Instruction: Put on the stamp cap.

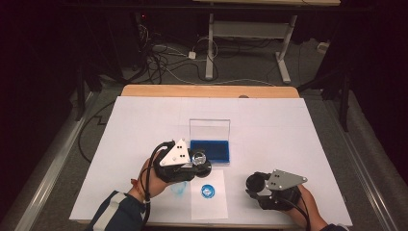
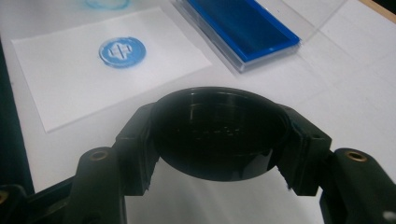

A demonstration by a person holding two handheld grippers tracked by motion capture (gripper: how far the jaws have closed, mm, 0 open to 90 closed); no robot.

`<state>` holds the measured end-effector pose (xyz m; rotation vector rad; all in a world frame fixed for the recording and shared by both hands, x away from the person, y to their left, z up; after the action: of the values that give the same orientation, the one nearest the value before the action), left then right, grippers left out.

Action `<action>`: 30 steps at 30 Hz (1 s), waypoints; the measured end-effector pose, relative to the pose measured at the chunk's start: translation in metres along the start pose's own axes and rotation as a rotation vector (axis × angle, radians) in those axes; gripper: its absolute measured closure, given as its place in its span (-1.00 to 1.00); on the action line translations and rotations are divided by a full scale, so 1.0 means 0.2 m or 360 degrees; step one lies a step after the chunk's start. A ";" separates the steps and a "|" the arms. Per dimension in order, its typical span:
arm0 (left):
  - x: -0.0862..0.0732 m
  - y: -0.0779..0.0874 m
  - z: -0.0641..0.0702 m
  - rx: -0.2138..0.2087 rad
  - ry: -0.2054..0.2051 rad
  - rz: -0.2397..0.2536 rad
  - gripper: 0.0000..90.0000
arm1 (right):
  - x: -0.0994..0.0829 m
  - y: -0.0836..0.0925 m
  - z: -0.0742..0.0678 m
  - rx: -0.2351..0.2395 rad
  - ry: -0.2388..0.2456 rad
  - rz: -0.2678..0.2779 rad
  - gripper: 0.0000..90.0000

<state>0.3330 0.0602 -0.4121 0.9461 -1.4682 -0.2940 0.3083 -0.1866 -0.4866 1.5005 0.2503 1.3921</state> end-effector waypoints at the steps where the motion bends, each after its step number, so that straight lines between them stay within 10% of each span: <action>1: 0.01 0.00 0.00 -0.0002 -0.0004 0.0000 0.21 | 0.01 -0.01 -0.01 0.0008 0.0007 0.0003 -0.14; 20: 0.10 -0.08 0.07 -0.0112 -0.0038 0.0054 0.21 | 0.25 -0.18 -0.13 0.0106 0.0090 0.0061 -0.14; 30: 0.11 -0.11 0.10 -0.0143 -0.0028 0.0084 0.21 | 0.31 -0.19 -0.14 0.0163 -0.0007 0.0136 -0.14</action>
<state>0.3254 0.0229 -0.4155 0.8333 -1.4813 -0.3276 0.3222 -0.1100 -0.4838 1.6143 0.2610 1.4621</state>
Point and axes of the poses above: each handheld gripper's, and its own axes: y roughly backward along the jaws, x roughly out of its top, z roughly to its right, the point moved 6 cm from there along -y, roughly forward along the jaws, and after that the axes turned 12 degrees about -z, right-handed, at the moved point
